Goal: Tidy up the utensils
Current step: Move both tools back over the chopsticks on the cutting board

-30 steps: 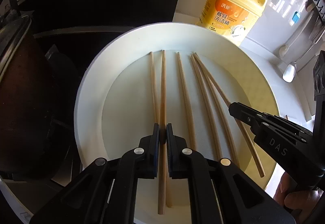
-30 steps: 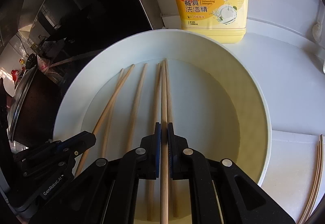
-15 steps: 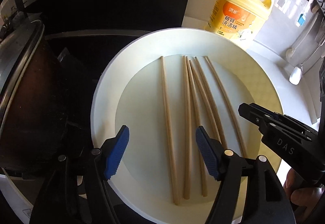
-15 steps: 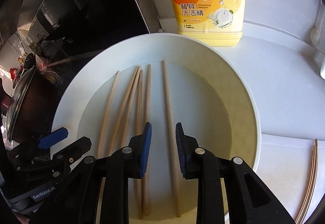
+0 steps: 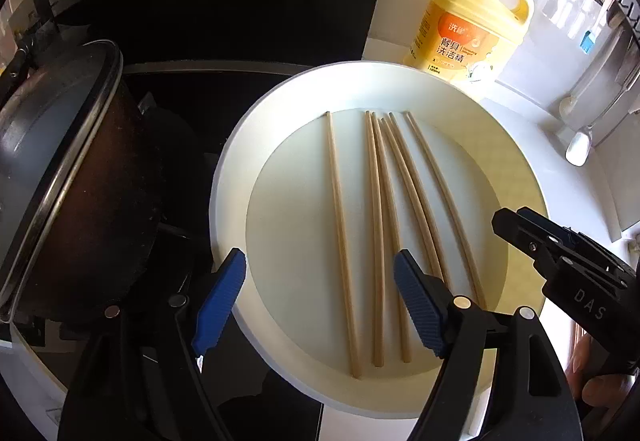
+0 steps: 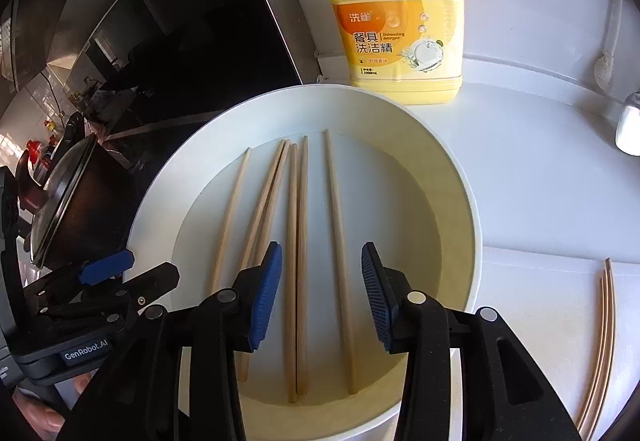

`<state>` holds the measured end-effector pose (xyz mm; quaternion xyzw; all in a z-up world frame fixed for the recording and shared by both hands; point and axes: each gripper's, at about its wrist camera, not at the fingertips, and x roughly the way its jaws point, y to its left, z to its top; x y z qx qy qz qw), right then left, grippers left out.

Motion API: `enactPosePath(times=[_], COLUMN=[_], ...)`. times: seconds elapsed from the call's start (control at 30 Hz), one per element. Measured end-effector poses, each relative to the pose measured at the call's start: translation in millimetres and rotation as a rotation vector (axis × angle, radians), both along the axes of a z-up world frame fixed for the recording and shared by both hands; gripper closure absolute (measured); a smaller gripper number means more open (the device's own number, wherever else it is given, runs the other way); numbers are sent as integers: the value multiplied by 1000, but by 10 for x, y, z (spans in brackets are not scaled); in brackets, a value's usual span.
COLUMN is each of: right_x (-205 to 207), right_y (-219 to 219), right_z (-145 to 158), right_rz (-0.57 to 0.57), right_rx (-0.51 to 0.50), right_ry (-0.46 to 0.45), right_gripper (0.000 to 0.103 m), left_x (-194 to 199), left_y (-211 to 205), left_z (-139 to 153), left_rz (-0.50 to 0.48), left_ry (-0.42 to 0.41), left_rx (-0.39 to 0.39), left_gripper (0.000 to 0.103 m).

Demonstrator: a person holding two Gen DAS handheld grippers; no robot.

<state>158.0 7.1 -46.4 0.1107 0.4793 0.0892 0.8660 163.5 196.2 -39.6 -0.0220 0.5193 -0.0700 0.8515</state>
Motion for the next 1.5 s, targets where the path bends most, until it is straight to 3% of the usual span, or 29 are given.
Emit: enactPosePath(times=[0.43, 0.8, 1.17, 1.5], right_x=[-496, -995, -1851, -2430], right_y=[-136, -478, -1498, -2512], right_z=[207, 189, 182, -61], right_rz=[-111, -203, -329, -293], right_rx=[-19, -25, -89, -113], right_ry=[-53, -30, -61, -85], right_gripper=[45, 39, 38, 38], left_x=[-251, -504, -964, -1647], left_y=[9, -418, -1429, -2076], left_z=[221, 314, 289, 171], left_rz=[-66, -183, -270, -117], left_ry=[-64, -117, -130, -119], left_rx=[9, 20, -12, -2], left_gripper=[18, 9, 8, 8])
